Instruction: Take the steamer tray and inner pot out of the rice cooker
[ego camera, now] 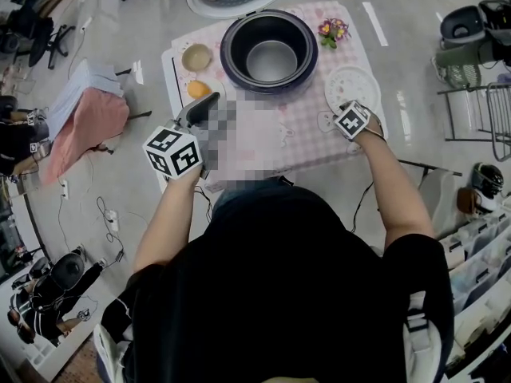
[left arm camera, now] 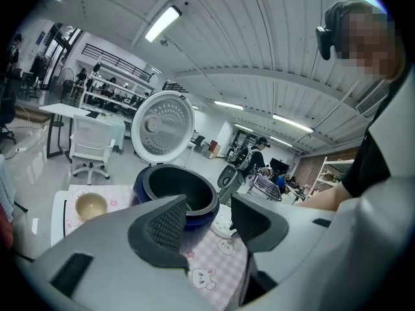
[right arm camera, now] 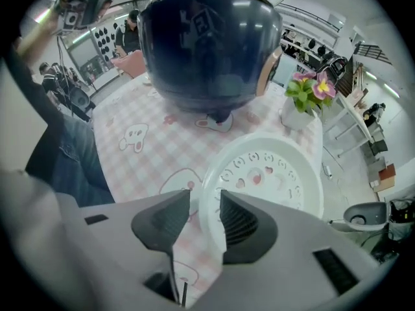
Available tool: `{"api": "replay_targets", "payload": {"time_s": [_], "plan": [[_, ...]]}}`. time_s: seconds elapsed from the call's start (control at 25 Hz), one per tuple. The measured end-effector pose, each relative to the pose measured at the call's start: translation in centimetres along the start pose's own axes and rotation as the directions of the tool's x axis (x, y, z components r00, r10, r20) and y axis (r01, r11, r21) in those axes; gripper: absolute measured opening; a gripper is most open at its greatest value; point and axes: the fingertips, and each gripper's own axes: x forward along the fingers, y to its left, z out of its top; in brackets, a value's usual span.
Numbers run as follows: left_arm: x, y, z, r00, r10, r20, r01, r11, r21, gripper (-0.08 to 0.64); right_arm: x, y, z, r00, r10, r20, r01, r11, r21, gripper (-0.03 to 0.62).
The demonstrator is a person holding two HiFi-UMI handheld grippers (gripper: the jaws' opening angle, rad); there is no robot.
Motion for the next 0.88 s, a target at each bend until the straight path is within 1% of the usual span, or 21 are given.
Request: {"api": "replay_targets", "payload": {"time_s": [0.08,0.16,0.2,0.24,0.32,0.4,0.56,0.76,0.88], "plan": [[0.1,-0.4,0.3,1.0,-0.008,0.007,0.008,1.0,0.005,0.235,-1.5,-0.4,0.7,0.999,-0.018,0.034,0.018,1.0,0.009,0.158],[0.1,-0.8,0.5,1.0,-0.014,0.012,0.014,1.0,0.011,0.235,-3.8,-1.6,2.1,0.993,-0.08,0.092,0.079,0.997,0.015,0.161],[0.1,-0.9,0.6,1.0,-0.017,0.015,0.016,1.0,0.013,0.235,-4.8,-2.1,2.6,0.988,-0.099,0.121,0.096,0.995,0.031,0.161],[0.0,-1.1,0.8,1.0,-0.018,0.018,0.018,1.0,0.016,0.235,-5.6,-2.2,3.1,0.984,-0.094,0.152,0.086,0.994,0.063,0.163],[-0.1,-1.4,1.1,0.999,-0.019,0.025,0.019,1.0,0.021,0.235,-7.2,-2.1,4.0,0.971,-0.055,0.23,0.022,0.989,0.143,0.163],[-0.4,-1.8,1.4,0.999,-0.021,0.035,0.02,0.999,0.026,0.235,-9.3,-2.4,4.8,0.95,-0.049,0.307,-0.013,0.98,0.199,0.163],[-1.2,-2.6,1.9,0.999,-0.018,0.05,0.016,0.999,0.034,0.235,-13.5,-3.0,6.3,0.908,-0.066,0.413,-0.044,0.967,0.252,0.163],[-1.8,-3.2,2.4,0.998,-0.011,0.068,0.008,0.999,0.044,0.235,-18.6,-3.5,8.4,0.845,-0.103,0.524,-0.058,0.958,0.281,0.163],[-2.0,-3.4,2.8,0.997,-0.008,0.076,0.004,0.999,0.048,0.235,-21.1,-3.6,9.7,0.809,-0.119,0.576,-0.062,0.957,0.284,0.163]]}}
